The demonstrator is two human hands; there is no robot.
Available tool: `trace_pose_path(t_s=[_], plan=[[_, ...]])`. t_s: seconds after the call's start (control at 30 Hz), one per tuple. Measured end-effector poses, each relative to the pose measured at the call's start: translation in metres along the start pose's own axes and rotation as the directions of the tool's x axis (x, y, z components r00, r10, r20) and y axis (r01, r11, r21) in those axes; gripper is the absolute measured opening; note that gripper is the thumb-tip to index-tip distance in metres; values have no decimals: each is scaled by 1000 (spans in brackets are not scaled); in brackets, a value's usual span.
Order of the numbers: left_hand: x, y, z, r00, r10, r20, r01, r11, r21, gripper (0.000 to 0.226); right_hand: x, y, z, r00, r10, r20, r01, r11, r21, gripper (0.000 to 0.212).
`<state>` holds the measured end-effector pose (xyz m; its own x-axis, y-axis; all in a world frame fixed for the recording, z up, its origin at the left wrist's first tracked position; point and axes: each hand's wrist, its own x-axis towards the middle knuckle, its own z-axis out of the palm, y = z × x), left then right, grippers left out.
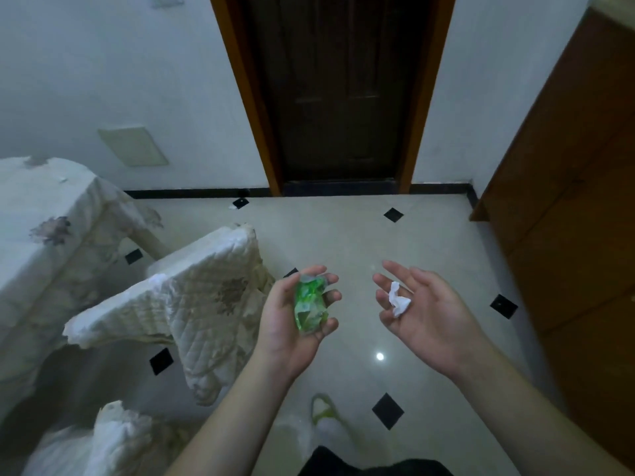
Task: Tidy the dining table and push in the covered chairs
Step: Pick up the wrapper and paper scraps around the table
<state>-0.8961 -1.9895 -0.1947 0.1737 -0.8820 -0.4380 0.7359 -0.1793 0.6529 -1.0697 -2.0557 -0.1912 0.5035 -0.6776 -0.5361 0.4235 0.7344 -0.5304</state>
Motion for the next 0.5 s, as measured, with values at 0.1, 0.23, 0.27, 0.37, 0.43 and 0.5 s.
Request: trace_pose_path(t_s=[0.1,0.23,0.27,0.37,0.43,0.5], plan=[[40,24,-11,1000,19,-13,-20,999,-41,27,48,-14,25,1000,10,-5,-11,999,-38,40],[96,72,-28,996,69,-59,-73,995,-63,27,113,-32,68,1000,17,10,-16,997,-81,40],[107,86,-30,993,81,-82,-87,993,-74,27,128,-37,80,1000,28,14,-26,995,-94,40],[136,132,-36,987,130,-98,-140,985,-101,28,167,-52,114,999,42,22,-39,991,-124,37],[157,161,-39,982,166,-86,-173,981,-89,28,191,-62,133,999,43,29,-39,991,-130,34],[177,183,-40,980,179,-92,-187,979,-85,27,212,-71,147,999,47,24,-44,990,-135,32]])
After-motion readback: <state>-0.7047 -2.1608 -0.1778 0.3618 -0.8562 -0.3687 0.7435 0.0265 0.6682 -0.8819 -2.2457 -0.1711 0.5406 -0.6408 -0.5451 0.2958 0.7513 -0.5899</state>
